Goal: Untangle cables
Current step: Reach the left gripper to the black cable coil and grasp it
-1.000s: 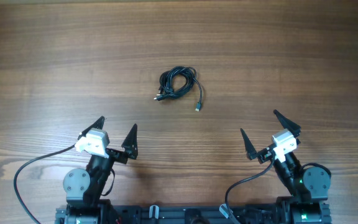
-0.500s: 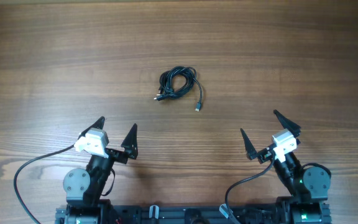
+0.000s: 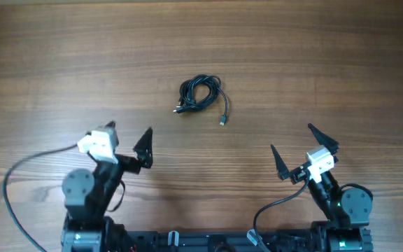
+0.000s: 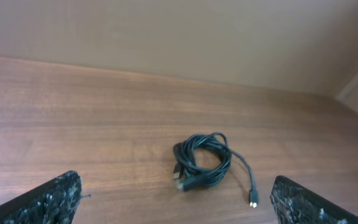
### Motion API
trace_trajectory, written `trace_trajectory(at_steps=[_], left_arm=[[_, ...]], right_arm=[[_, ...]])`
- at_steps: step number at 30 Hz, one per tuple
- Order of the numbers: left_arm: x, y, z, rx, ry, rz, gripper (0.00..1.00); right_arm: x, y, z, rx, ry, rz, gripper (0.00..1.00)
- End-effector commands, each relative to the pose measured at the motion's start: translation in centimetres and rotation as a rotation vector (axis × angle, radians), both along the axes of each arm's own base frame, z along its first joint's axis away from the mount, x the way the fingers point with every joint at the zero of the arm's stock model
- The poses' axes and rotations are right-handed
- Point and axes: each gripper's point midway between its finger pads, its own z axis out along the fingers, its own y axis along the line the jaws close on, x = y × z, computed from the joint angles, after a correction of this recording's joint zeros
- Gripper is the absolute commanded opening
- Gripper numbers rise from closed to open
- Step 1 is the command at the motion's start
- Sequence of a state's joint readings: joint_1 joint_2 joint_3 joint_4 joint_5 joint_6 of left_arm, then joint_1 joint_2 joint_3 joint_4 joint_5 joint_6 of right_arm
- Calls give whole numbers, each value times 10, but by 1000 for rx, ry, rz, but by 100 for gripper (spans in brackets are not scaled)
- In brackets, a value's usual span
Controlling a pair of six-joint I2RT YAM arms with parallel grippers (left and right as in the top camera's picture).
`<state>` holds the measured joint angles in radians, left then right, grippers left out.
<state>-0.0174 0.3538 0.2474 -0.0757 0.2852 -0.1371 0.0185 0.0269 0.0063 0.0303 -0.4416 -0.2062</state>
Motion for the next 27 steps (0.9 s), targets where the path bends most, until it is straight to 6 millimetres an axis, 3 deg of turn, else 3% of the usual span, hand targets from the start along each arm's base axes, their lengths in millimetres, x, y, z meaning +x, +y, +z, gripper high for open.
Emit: trace_trajectory(at_steps=[1,9,13,18,23,27], left_arm=[[17,-7,31,-13,35,-41,100],[77,-16,73,-26,420,-85,100],[94,-23,70,34,668,-136,100],[124,-39,53,4,692,-204,100],[138,-46,-5,13,845,-210,83],[146,-61,-30,-1,914,-175,82]], right_arm=[[-1,2,2,13,-4,12,100],[-1,2,2,13,-4,12,100],[-1,2,2,13,-4,12,100],[-1,2,2,13,-4,12,100],[-1,2,2,12,-5,12,100],[-1,2,2,13,-4,12,100]])
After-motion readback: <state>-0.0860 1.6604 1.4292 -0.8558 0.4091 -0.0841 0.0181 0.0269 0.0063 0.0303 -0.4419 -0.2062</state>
